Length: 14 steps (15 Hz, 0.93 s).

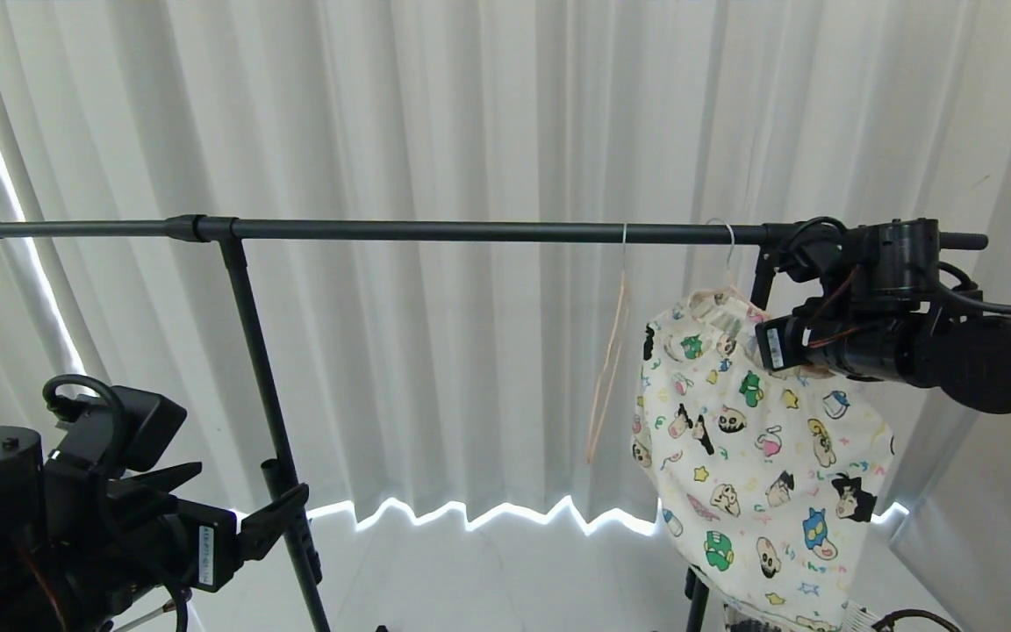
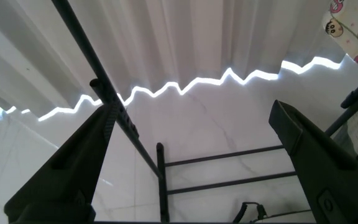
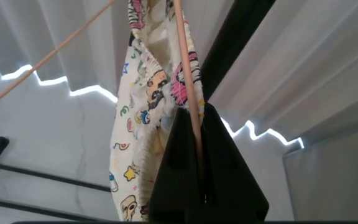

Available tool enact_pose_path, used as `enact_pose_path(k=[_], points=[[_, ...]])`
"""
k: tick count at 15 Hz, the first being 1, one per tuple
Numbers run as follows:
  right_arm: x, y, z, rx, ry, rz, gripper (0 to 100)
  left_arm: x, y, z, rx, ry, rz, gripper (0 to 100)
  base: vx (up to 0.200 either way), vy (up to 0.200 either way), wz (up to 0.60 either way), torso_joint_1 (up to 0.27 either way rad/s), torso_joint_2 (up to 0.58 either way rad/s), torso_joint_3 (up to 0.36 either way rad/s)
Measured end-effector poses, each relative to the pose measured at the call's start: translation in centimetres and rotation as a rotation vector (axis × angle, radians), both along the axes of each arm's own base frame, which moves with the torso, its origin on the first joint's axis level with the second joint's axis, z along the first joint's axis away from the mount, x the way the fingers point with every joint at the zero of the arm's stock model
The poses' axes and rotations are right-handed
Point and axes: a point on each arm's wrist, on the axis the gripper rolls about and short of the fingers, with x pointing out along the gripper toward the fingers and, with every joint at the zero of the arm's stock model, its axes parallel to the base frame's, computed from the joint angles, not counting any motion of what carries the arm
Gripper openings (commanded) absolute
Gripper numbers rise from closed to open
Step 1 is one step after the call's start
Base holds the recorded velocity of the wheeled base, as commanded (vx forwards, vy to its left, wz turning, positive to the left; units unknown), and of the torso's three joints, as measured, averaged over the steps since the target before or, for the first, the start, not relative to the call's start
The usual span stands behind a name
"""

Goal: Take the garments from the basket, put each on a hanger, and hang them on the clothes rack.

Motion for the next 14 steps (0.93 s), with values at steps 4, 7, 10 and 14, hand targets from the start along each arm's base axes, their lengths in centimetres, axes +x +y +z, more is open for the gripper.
enact_pose_path(k=[4,7,10,14], points=[[-0.5,0.0,0.6,0.036,-0.014,-0.001,100,0.0,0.0,0.0,0.000,0.000,-0.001,100,0.000,0.000,0.00,0.000,0.00,0.000],[-1.6,0.0,1.9,0.097,-0.033,0.009,100,0.0,0.0,-0.1,0.001,0.002,0.000,100,0.000,0.000,0.00,0.000,0.00,0.000],[-4.2,-0.7,3.0,0.102,-0.025,0.024,100,-0.2,0.1,-0.4,0.003,0.015,0.004,100,0.000,0.000,0.00,0.000,0.00,0.000],[-8.3,-3.2,3.4,-0.002,-0.029,0.035,100,-0.4,0.4,-0.7,0.006,0.028,0.020,100,0.000,0.000,0.00,0.000,0.00,0.000]])
